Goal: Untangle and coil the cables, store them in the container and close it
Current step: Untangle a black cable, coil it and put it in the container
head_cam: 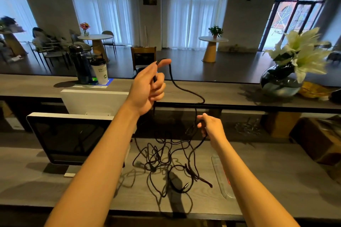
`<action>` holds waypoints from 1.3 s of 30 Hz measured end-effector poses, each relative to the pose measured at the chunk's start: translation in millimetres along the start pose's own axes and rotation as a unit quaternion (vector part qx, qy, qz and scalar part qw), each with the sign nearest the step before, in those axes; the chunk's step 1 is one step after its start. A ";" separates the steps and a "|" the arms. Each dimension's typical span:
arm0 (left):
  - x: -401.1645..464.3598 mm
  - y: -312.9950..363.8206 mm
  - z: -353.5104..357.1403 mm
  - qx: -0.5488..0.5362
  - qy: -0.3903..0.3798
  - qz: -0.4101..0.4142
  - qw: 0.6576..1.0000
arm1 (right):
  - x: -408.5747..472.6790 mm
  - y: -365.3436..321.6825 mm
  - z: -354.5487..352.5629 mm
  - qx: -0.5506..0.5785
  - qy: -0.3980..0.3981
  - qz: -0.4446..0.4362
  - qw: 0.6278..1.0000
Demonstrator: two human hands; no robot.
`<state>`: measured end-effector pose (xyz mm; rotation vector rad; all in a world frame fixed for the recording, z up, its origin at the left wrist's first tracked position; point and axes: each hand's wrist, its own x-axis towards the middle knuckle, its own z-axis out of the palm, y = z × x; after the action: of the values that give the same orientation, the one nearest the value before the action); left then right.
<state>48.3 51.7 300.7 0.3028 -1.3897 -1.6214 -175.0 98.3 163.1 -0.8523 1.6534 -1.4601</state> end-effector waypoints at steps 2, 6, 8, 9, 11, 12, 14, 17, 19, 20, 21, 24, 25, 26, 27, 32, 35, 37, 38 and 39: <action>4.4 1.0 4.5 0.003 0.019 -0.004 1.000 | -9.7 -2.5 5.4 -0.004 -0.045 -0.017 0.999; 15.1 -10.1 9.1 0.008 0.085 -0.053 0.995 | -29.7 -6.4 24.2 0.027 -0.147 -0.032 0.988; 18.3 -19.5 6.6 0.076 0.120 -0.086 0.986 | -33.9 -6.3 31.4 0.031 -0.156 -0.031 0.987; 19.0 -24.8 4.5 0.120 0.146 -0.098 0.977 | -34.5 -6.1 32.9 0.025 -0.150 -0.030 0.988; 18.5 -34.5 -2.1 0.195 0.224 -0.109 0.949 | -33.8 -4.7 32.1 0.025 -0.137 -0.021 0.990; 17.5 -38.4 -7.0 0.220 0.266 -0.095 0.934 | -34.0 -4.1 29.8 0.035 -0.133 -0.018 0.990; 14.9 -43.8 -17.4 0.275 0.316 -0.033 0.907 | -34.9 -3.6 24.9 0.057 -0.133 -0.022 0.989; 19.0 -42.3 -24.3 0.322 0.314 0.066 0.891 | -37.6 -7.0 19.6 0.089 -0.131 -0.051 0.986; 28.0 -30.9 -19.8 0.303 0.292 0.119 0.899 | -38.3 -10.5 18.5 0.104 -0.124 -0.067 0.984; 32.7 -22.4 -15.7 0.287 0.277 0.141 0.906 | -38.9 -12.4 18.1 0.110 -0.121 -0.070 0.984; 36.8 -13.3 -11.2 0.270 0.259 0.162 0.913 | -39.3 -14.3 17.7 0.114 -0.119 -0.073 0.984; 46.0 8.2 0.4 0.253 0.202 0.214 0.922 | -40.0 -19.9 15.5 0.123 -0.107 -0.085 0.983; 48.0 11.3 3.3 0.252 0.189 0.229 0.921 | -39.9 -21.3 14.5 0.125 -0.102 -0.089 0.983; 50.5 11.2 4.4 0.254 0.185 0.235 0.920 | -39.9 -22.7 13.6 0.128 -0.099 -0.091 0.983; 53.1 8.6 4.3 0.264 0.188 0.228 0.918 | -39.3 -23.9 13.1 0.133 -0.099 -0.091 0.982; 62.1 -49.9 -24.5 0.355 0.252 0.022 0.900 | -38.1 -25.7 16.1 0.179 -0.141 -0.049 0.972; 50.4 -95.4 -46.8 0.374 0.255 -0.073 0.889 | -41.1 -28.8 20.1 0.217 -0.150 -0.029 0.964; 39.0 -116.8 -55.7 0.403 0.243 -0.121 0.874 | -42.6 -33.3 23.1 0.229 -0.147 -0.013 0.962; 32.5 -125.5 -60.4 0.435 0.235 -0.136 0.859 | -42.8 -35.1 24.5 0.231 -0.144 -0.002 0.962; 25.7 -131.5 -64.2 0.473 0.223 -0.146 0.839 | -42.5 -36.6 25.6 0.236 -0.142 0.009 0.961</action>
<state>15.9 -20.8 175.1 1.4343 -1.7116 -0.8441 -131.9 118.0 202.5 -0.7279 1.0364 -1.5476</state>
